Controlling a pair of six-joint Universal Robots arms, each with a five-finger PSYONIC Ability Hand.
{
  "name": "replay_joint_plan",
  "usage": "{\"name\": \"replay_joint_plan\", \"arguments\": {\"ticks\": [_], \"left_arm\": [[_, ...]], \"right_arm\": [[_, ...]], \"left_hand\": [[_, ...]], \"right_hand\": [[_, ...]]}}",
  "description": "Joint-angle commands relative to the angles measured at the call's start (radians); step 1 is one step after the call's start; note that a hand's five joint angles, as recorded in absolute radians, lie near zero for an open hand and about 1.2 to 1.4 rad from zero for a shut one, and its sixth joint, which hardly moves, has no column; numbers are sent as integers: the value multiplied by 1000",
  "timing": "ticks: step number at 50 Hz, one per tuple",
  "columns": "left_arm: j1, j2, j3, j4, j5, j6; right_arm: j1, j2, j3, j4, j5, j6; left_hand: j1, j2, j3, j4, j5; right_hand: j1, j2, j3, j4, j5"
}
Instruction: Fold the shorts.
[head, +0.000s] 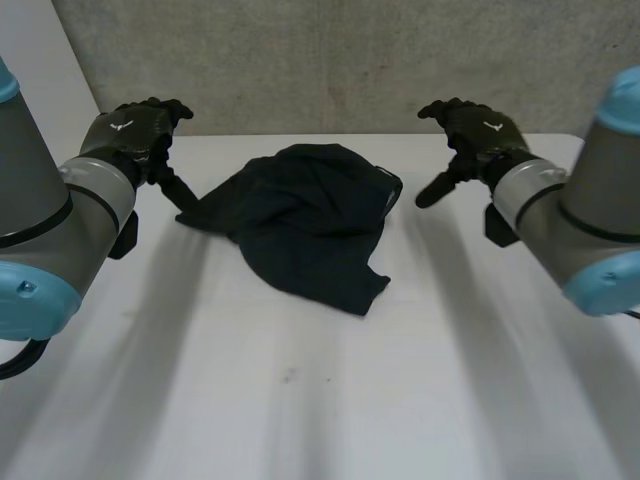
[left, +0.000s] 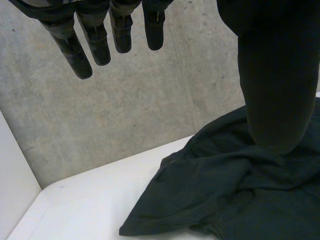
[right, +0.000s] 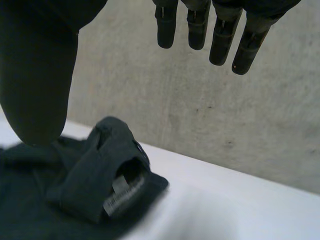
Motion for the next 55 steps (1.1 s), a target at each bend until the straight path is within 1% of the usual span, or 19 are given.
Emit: {"name": "replay_joint_plan", "arguments": {"ticks": [1,6,14,17,18,19,21,25,28,29,32,33,36,40,41,44,45,49,55], "left_arm": [[1,15,-9,9,0,2],[1,15,-10,9,-1,2],[3,13,-10,9,-1,2],[3,13,-10,9,-1,2],[3,13,-10,7,-1,2],[4,15,-10,7,-1,2],[4,15,-10,9,-1,2],[7,15,-7,9,-1,2],[9,15,-4,9,-1,2],[10,15,-3,12,0,2],[12,13,2,30,0,2],[13,10,3,54,0,4],[18,7,6,105,5,15],[29,-11,20,209,77,74],[32,-29,28,245,133,113],[33,-65,40,283,221,186],[35,-92,49,298,279,231],[30,-173,86,309,392,324],[16,-296,138,306,440,349]], "right_arm": [[12,259,-201,-69,10,183],[56,438,-369,-69,21,191],[62,571,-517,-65,28,243],[66,578,-534,-60,18,268],[66,577,-537,-60,7,271],[66,572,-538,-59,4,271],[66,560,-540,-53,2,269],[67,447,-523,3,-10,216],[67,344,-489,33,-16,70],[67,287,-460,43,-21,-24],[67,187,-401,59,-30,-168],[70,126,-353,72,-41,-255],[93,43,-272,95,-60,-364],[171,-89,-126,128,-129,-514],[194,-138,-65,141,-161,-575],[217,-204,24,153,-206,-663],[224,-250,84,159,-228,-715],[225,-388,224,156,-258,-801],[222,-474,301,155,-258,-803]], "left_hand": [[-2,11,-1,1,-8],[-2,11,-1,1,-8],[-2,11,-1,1,-8],[-2,11,-1,1,-8],[-2,11,-1,1,-8],[-2,11,-1,1,-8],[-2,11,-1,1,-8],[-5,8,-4,-2,-11],[-14,0,-13,-10,-20],[-17,-3,-16,-13,-23],[-20,-6,-19,-16,-26],[-23,-9,-22,-19,-29],[-29,-15,-28,-25,-35],[-29,-15,-28,-25,-35],[-29,-15,-28,-25,-35],[-26,-12,-25,-22,-32],[-26,-12,-25,-22,-32],[-29,-15,-28,-25,-35],[-26,-12,-25,-22,-32]], "right_hand": [[-6,-42,-38,-58,-59],[16,-21,-16,-37,-37],[330,293,298,277,277],[672,636,640,620,619],[1046,1009,1014,993,993],[1214,1178,1182,1162,1161],[1216,1179,1184,1164,1163],[1216,1179,1184,1164,1163],[1216,1179,1184,1164,1163],[1216,1179,1184,1164,1163],[1216,1179,1184,1164,1163],[1216,1179,1184,1164,1163],[1216,1179,1184,1164,1163],[1216,1179,1184,1164,1163],[1216,1179,1184,1164,1163],[1216,1179,1184,1164,1163],[1216,1179,1184,1164,1163],[1216,1179,1184,1164,1163],[1216,1179,1184,1164,1163]]}}
